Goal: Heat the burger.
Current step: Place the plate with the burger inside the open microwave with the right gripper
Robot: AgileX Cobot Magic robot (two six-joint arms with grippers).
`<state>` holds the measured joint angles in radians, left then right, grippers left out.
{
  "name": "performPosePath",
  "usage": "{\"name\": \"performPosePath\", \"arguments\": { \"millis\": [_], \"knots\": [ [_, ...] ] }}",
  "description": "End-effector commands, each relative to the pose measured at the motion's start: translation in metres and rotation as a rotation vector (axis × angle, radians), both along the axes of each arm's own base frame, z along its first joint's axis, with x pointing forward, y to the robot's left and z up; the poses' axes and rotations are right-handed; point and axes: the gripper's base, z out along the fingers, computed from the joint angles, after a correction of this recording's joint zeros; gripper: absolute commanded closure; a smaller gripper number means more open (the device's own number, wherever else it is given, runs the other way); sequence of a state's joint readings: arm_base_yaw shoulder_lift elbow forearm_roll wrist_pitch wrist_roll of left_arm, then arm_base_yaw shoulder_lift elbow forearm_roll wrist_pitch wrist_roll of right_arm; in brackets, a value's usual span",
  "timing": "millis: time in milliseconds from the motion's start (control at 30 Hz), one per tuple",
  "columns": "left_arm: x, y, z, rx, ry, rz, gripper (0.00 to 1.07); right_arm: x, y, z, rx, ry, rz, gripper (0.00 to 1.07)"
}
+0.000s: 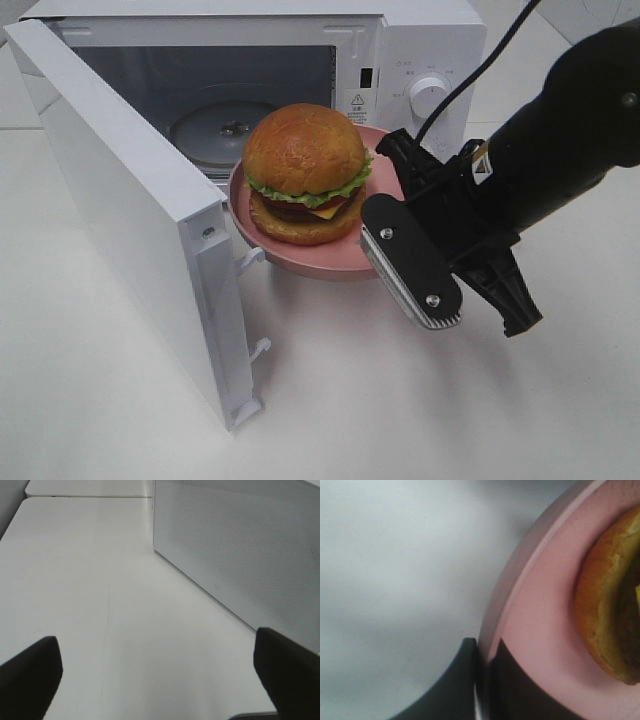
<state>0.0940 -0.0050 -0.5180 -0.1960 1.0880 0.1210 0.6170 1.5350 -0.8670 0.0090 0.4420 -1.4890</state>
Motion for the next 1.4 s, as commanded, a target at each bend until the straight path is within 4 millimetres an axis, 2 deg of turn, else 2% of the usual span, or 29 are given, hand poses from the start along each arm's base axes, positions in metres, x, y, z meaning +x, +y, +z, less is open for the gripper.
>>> {"name": "performPosePath", "arguments": {
  "millis": [33, 133, 300, 367, 467, 533, 733, 800, 1400],
  "knots": [
    [-0.002, 0.0, 0.001, 0.001, -0.031, -0.004, 0.1, 0.014, 0.014, 0.007, 0.041, -0.036, 0.028, 1.07],
    [-0.002, 0.0, 0.001, 0.001, -0.031, -0.004, 0.1, 0.016, 0.016, 0.007, 0.045, -0.033, 0.026, 1.07],
    [-0.002, 0.0, 0.001, 0.001, -0.031, -0.004, 0.1, 0.031, 0.027, 0.008, 0.039, -0.024, 0.043, 1.07],
    [-0.002, 0.0, 0.001, 0.001, -0.031, -0.004, 0.1, 0.043, 0.036, 0.008, 0.044, -0.017, 0.04, 1.07],
    [-0.002, 0.0, 0.001, 0.001, -0.031, -0.004, 0.1, 0.046, 0.038, 0.007, 0.051, -0.014, 0.04, 1.07],
    [-0.002, 0.0, 0.001, 0.001, -0.031, -0.004, 0.1, 0.06, 0.048, 0.003, 0.053, -0.019, 0.045, 1.07],
    [-0.002, 0.0, 0.001, 0.001, -0.031, -0.004, 0.1, 0.072, 0.056, 0.0, 0.059, -0.018, 0.034, 1.07],
    [-0.002, 0.0, 0.001, 0.001, -0.031, -0.004, 0.1, 0.084, 0.065, 0.002, 0.077, -0.026, 0.013, 1.07],
    [-0.002, 0.0, 0.001, 0.001, -0.031, -0.004, 0.1, 0.118, 0.087, -0.003, 0.105, -0.041, -0.051, 1.07]
  ]
}}
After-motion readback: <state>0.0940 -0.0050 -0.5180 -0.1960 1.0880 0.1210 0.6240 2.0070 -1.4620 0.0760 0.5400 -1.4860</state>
